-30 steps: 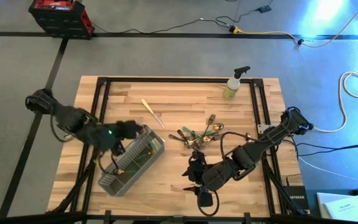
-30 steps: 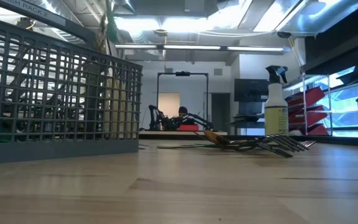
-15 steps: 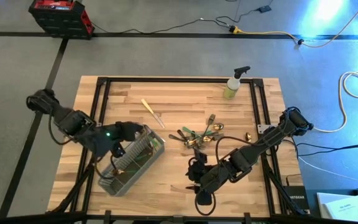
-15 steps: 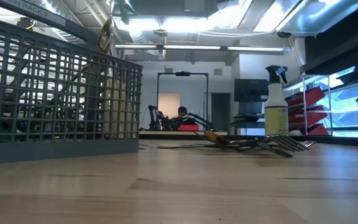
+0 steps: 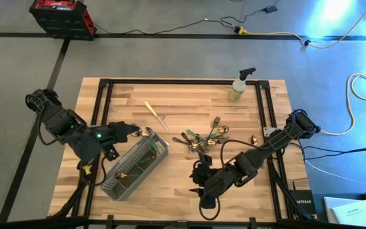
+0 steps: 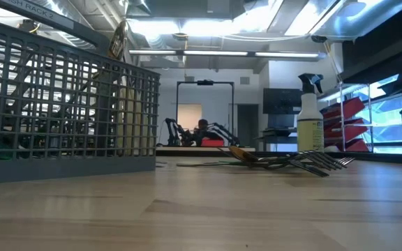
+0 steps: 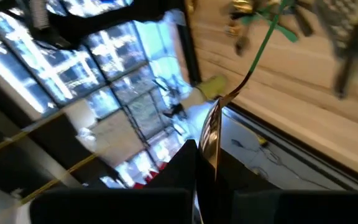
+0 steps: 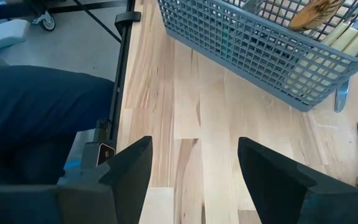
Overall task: Sort silverware
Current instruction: Put the spoon into the silverware tray
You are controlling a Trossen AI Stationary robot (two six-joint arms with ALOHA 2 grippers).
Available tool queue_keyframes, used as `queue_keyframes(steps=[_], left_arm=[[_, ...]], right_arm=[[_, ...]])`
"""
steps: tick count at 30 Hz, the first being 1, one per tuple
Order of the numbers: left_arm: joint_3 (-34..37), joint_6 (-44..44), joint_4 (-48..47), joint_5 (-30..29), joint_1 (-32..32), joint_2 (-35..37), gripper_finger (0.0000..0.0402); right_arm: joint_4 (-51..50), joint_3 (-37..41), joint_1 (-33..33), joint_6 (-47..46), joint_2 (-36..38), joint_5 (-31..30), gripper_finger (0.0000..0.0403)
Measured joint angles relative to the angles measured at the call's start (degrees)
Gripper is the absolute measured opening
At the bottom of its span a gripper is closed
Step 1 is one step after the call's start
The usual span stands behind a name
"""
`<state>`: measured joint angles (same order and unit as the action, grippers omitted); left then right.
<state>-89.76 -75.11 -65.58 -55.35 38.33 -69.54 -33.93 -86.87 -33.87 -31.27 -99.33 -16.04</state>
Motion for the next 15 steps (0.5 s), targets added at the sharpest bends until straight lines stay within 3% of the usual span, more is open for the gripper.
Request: queue_keyframes(steps=[7,15], left_arm=[[0.2,13.4,-9.0,2.4,3.1,0.0,0.0000],[1.2,20.6,-13.5,6.9,5.7,-3.4,0.0000]], right_arm=[[0.0,0.0,0.1,0.1,0.0,-1.5,0.0221],[0.0,0.0,0.1,0.1,0.0,-1.5,0.0221]])
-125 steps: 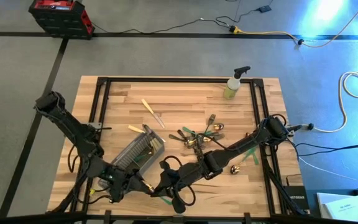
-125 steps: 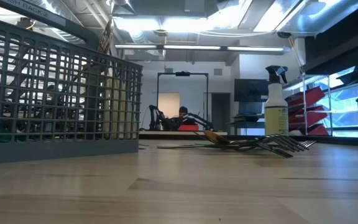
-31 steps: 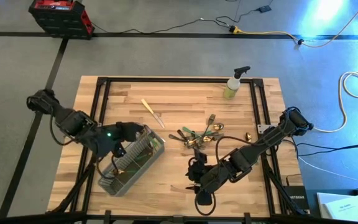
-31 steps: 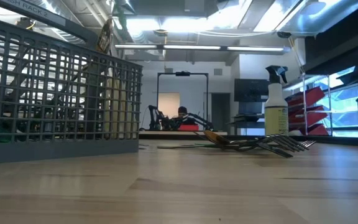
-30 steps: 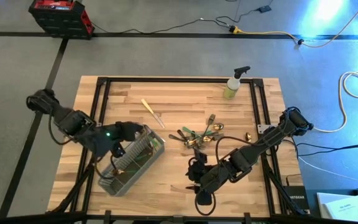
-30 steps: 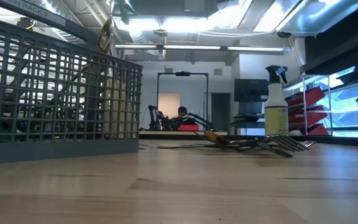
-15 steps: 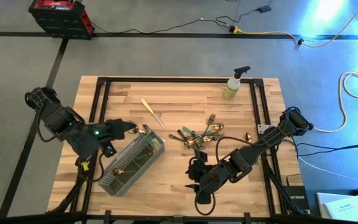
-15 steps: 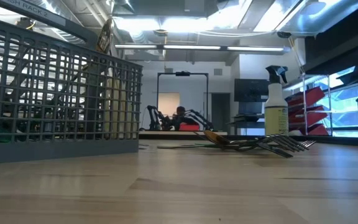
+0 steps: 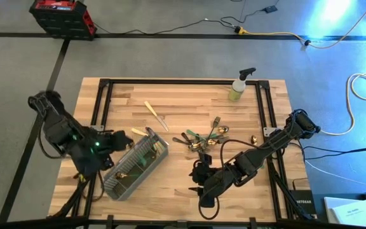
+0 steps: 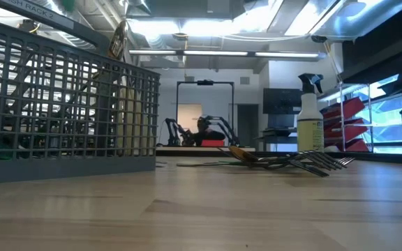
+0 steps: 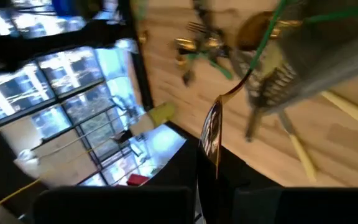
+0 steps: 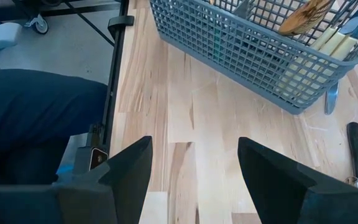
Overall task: Sort silverware
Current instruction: Put the spoon into the silverware tray
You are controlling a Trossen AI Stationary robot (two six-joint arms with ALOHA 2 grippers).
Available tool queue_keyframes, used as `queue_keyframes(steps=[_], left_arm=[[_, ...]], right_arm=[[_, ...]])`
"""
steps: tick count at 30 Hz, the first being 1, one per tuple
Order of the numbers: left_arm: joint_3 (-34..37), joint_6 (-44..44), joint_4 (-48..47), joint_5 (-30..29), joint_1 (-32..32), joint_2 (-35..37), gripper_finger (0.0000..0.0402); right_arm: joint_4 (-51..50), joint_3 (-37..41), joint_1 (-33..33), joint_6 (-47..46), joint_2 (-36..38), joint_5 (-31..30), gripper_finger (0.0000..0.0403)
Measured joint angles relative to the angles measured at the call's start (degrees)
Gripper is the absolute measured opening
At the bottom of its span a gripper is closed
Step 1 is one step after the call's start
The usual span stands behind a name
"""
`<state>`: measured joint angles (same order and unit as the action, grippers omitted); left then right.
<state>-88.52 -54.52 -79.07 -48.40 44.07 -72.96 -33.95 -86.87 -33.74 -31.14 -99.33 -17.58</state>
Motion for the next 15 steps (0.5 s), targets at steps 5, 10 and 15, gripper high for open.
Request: queue_keyframes(steps=[5,10,15], left_arm=[[0.0,4.0,-6.1,-0.1,-0.4,-4.5,0.0000],[0.0,2.7,-6.1,-0.1,-0.8,-8.5,0.0000],[0.0,0.4,-6.0,-0.2,-2.3,-11.0,0.0000]], right_arm=[[0.0,0.0,0.0,0.0,0.0,0.0,0.0221],[0.0,0.0,0.0,0.0,0.0,0.0,0.0221],[0.0,0.0,0.0,0.0,0.0,0.0,0.0221]])
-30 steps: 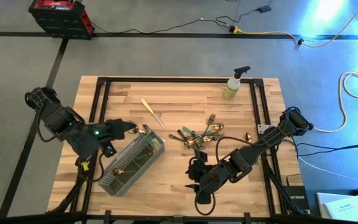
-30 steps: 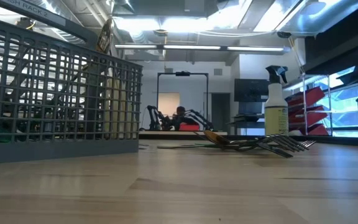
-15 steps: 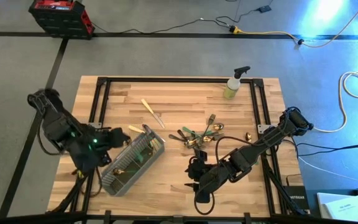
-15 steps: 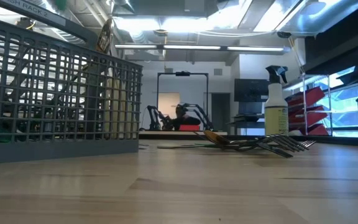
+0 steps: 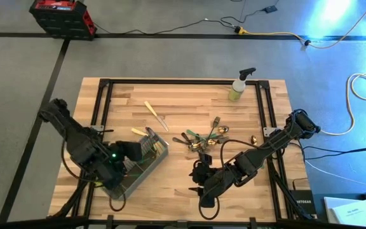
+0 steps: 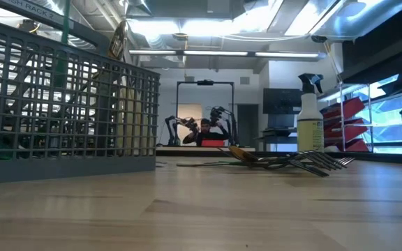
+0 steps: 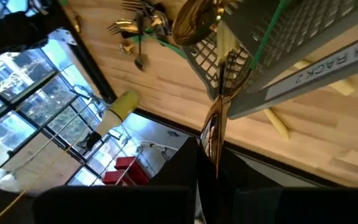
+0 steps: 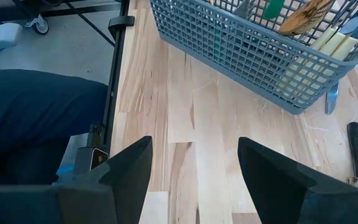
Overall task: Sort silverware
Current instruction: Put the spoon into the silverware tray
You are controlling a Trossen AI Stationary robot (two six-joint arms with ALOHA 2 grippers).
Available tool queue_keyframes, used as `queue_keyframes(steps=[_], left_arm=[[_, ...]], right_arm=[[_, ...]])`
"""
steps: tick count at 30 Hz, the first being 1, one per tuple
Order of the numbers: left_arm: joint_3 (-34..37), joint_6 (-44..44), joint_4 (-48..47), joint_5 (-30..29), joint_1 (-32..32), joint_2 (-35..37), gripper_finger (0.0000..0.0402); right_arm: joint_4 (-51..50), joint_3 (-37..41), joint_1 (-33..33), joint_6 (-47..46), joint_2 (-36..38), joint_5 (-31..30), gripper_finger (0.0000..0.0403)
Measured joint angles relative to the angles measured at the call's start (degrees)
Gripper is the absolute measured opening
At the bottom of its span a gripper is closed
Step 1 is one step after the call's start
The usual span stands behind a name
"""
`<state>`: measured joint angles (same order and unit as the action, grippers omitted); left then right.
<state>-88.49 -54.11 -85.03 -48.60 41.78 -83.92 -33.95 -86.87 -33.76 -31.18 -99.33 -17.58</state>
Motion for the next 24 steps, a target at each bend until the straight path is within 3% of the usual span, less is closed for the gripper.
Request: queue_keyframes(steps=[10,24], left_arm=[[0.0,-1.2,0.5,3.3,-2.2,-0.3,0.0000],[0.0,-2.3,0.4,5.7,-3.5,-7.6,0.0000]], right_arm=[[0.0,0.0,0.0,0.0,0.0,0.0,0.0221],[0.0,0.0,0.0,0.0,0.0,-0.4,0.0221]])
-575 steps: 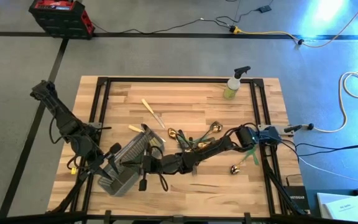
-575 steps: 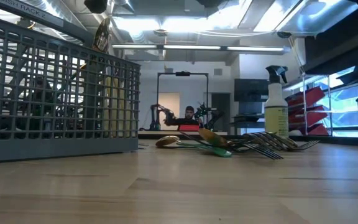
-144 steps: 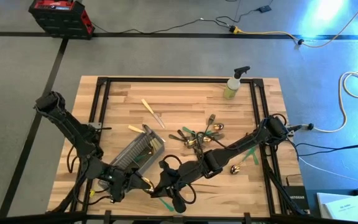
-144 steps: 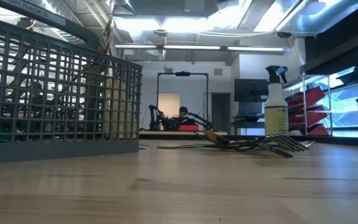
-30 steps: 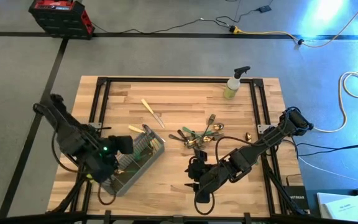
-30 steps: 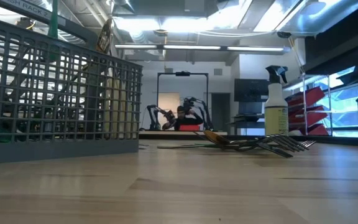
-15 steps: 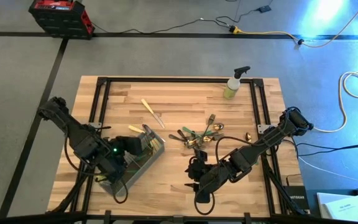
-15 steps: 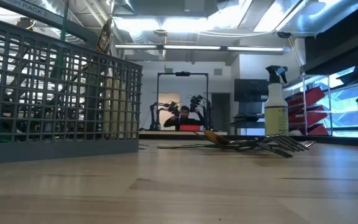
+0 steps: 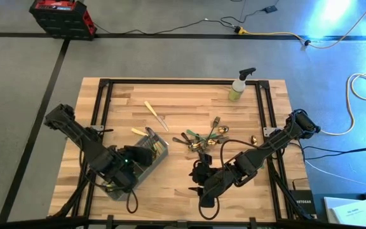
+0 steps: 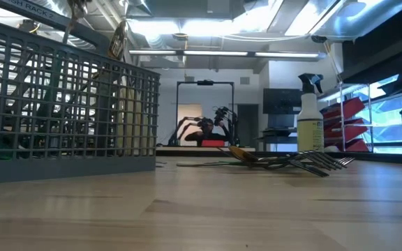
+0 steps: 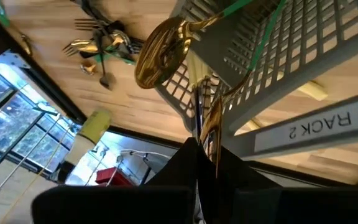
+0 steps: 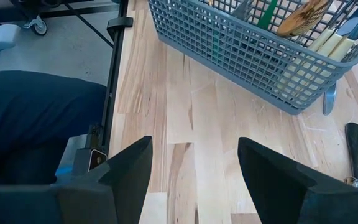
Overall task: Sort silverware
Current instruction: Put the spoon into the silverware tray, then put the fork into the silverware tray
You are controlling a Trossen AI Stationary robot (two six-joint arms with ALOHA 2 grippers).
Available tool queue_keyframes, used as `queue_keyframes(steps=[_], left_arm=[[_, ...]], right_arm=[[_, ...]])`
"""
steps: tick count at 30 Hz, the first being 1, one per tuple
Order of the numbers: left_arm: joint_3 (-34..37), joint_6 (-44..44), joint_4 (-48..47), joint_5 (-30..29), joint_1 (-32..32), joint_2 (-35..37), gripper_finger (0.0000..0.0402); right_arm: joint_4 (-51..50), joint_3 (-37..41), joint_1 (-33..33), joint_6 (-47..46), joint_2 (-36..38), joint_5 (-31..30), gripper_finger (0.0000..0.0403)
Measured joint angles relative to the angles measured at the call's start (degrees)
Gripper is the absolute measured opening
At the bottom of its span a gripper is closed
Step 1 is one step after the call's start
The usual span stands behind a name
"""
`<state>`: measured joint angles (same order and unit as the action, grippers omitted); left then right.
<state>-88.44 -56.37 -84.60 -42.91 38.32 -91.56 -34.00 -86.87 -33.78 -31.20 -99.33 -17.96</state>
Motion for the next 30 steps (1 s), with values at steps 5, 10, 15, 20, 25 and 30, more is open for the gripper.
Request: queue_keyframes(steps=[5,10,15,20,25,30], left_arm=[[0.0,-1.0,0.0,2.5,-1.1,-1.0,0.0000],[0.0,-0.9,0.0,3.2,-1.9,-1.1,0.0000],[0.0,-1.3,0.6,6.1,-2.4,-1.1,0.0000],[0.0,-1.5,1.5,6.3,-2.4,-1.1,0.0000],[0.0,-2.5,1.3,6.1,-2.4,-1.6,0.0012],[0.0,-2.6,1.3,3.9,-2.6,-3.5,0.0057]], right_arm=[[0.0,0.0,0.0,0.0,0.0,0.0,0.0221],[0.0,0.0,0.0,0.0,0.0,0.0,0.0221],[0.0,0.0,0.0,0.0,0.0,0.0,0.0221],[0.0,0.0,0.0,0.0,0.0,0.0,0.0221],[0.0,0.0,0.0,0.0,0.0,0.0,0.0221],[0.0,0.0,0.0,0.0,0.0,0.0,0.0221]])
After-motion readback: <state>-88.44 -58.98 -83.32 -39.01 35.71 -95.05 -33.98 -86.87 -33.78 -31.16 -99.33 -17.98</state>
